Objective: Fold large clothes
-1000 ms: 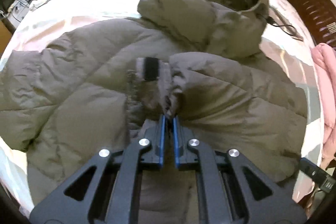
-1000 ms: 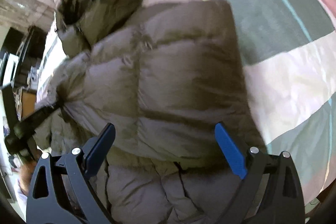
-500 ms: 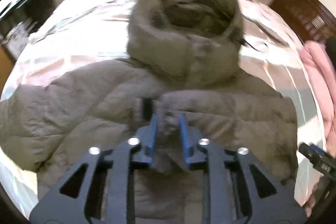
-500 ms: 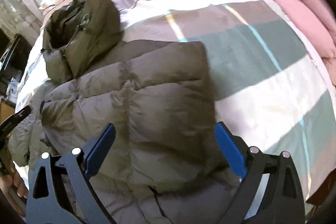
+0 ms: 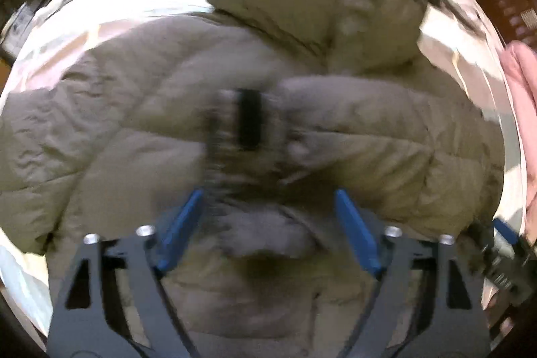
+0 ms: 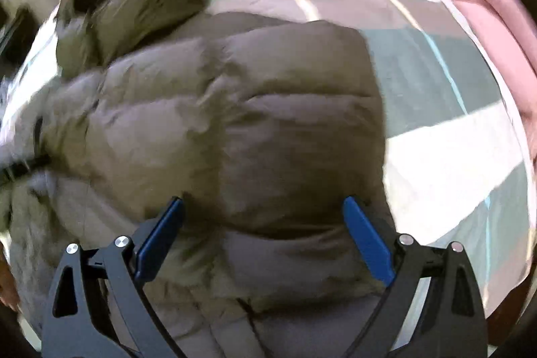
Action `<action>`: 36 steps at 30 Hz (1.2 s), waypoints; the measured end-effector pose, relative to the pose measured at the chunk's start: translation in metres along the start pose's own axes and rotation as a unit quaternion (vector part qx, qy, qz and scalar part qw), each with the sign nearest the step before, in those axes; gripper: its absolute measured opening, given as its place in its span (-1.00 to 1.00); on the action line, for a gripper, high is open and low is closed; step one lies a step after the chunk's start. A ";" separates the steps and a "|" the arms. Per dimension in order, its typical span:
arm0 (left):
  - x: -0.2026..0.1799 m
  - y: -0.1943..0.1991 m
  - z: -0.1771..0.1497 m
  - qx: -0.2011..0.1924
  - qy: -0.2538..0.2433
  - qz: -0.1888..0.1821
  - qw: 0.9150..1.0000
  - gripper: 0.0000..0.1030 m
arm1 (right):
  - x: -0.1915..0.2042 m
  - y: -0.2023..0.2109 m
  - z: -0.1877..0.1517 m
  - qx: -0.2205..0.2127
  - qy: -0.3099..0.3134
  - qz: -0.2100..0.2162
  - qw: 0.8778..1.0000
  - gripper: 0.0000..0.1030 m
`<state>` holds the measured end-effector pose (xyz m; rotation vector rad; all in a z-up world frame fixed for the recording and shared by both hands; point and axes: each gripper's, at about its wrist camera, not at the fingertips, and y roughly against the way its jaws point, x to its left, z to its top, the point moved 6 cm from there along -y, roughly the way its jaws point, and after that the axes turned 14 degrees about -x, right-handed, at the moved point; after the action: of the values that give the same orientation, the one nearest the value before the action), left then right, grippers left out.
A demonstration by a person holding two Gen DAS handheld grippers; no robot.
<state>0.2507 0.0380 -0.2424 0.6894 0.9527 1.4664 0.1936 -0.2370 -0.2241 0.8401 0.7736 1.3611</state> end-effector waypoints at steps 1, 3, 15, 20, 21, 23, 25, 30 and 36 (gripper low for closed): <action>0.011 0.003 0.003 -0.002 0.018 0.001 1.000 0.64 | 0.004 -0.005 -0.004 0.017 0.004 0.004 1.000 0.85; 0.050 0.019 0.014 -0.023 0.090 0.006 0.996 0.64 | 0.006 -0.008 -0.009 0.030 -0.016 0.015 0.999 0.85; 0.342 0.084 -0.031 -0.121 0.482 0.005 0.868 0.94 | 0.009 0.044 0.006 0.005 -0.077 0.072 0.994 0.85; 0.387 0.061 -0.070 -0.091 0.542 0.007 0.835 0.96 | 0.032 0.050 0.008 0.010 -0.077 0.092 0.993 0.85; 0.389 0.054 -0.074 -0.084 0.550 0.006 0.831 0.96 | 0.038 0.049 0.005 0.019 -0.082 0.104 0.991 0.85; 0.394 0.040 -0.079 -0.075 0.560 -0.002 0.825 0.96 | 0.047 0.052 0.000 0.027 -0.085 0.118 0.989 0.85; 0.403 0.033 -0.084 -0.067 0.568 -0.002 0.821 0.96 | 0.057 0.053 -0.003 0.034 -0.077 0.125 0.989 0.85; 0.416 0.021 -0.076 -0.051 0.561 0.019 0.826 0.96 | 0.075 0.049 -0.012 0.049 -0.047 0.131 0.989 0.85; 0.428 0.053 -0.070 -0.122 0.529 0.077 0.836 -0.36 | 0.078 0.036 -0.021 0.071 -0.048 0.126 0.988 0.85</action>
<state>0.1092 0.4501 -0.2773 -0.3401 1.5000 2.1046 0.1621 -0.1575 -0.2025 1.1369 0.7128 1.4880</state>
